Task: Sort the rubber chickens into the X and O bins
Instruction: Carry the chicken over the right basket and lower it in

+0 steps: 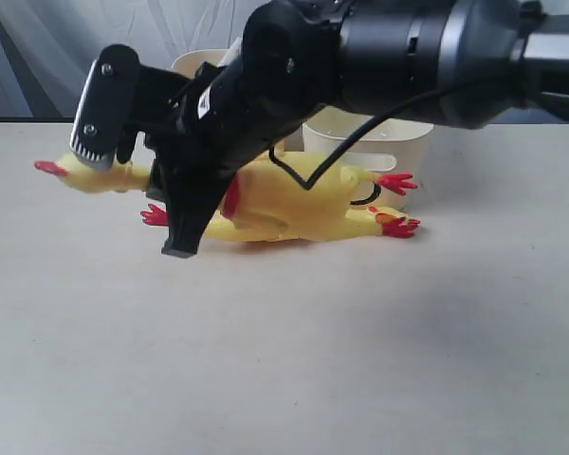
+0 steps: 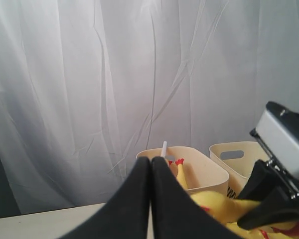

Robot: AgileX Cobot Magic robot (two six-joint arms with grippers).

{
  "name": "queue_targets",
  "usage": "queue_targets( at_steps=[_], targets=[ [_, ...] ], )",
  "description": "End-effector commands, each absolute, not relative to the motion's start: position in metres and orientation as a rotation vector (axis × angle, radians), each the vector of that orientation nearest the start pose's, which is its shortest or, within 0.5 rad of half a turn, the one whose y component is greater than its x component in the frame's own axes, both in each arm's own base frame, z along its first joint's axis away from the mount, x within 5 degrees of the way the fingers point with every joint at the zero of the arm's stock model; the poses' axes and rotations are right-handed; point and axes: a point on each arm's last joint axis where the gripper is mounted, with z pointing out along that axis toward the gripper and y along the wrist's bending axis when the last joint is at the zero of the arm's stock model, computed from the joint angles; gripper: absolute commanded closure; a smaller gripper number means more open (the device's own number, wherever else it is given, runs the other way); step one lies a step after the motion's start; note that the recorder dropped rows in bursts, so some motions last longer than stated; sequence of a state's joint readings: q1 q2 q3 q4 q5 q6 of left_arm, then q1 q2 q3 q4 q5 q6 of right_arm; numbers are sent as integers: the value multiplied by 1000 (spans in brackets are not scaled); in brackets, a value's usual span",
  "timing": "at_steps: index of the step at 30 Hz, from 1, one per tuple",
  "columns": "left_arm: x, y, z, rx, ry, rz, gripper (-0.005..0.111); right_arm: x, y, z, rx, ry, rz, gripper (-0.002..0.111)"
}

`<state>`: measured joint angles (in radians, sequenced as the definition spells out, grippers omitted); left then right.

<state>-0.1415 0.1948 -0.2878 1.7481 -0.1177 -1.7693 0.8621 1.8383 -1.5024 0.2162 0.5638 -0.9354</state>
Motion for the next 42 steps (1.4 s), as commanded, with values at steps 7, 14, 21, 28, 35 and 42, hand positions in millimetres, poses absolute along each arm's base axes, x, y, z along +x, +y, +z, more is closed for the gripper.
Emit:
queue_targets(
  at_steps=[7, 14, 21, 28, 35, 42],
  targets=[
    [59, -18, 298, 169, 1392, -214, 106, 268, 321, 328, -1541, 1432, 152, 109],
    [59, -18, 298, 169, 1392, -214, 106, 272, 321, 348, -1392, 1353, 146, 109],
    [59, -18, 298, 169, 1391, -211, 106, 266, 301, 385, -1245, 1331, 187, 109],
    [59, -18, 298, 167, 1391, -210, 106, 228, 259, 454, -1131, 1196, 197, 109],
    [59, -18, 298, 169, 1391, -211, 106, 220, 183, 494, -758, 1240, 272, 109],
    [59, -18, 298, 169, 1391, -211, 106, 245, 111, 471, -206, 1291, 303, 109]
  ],
)
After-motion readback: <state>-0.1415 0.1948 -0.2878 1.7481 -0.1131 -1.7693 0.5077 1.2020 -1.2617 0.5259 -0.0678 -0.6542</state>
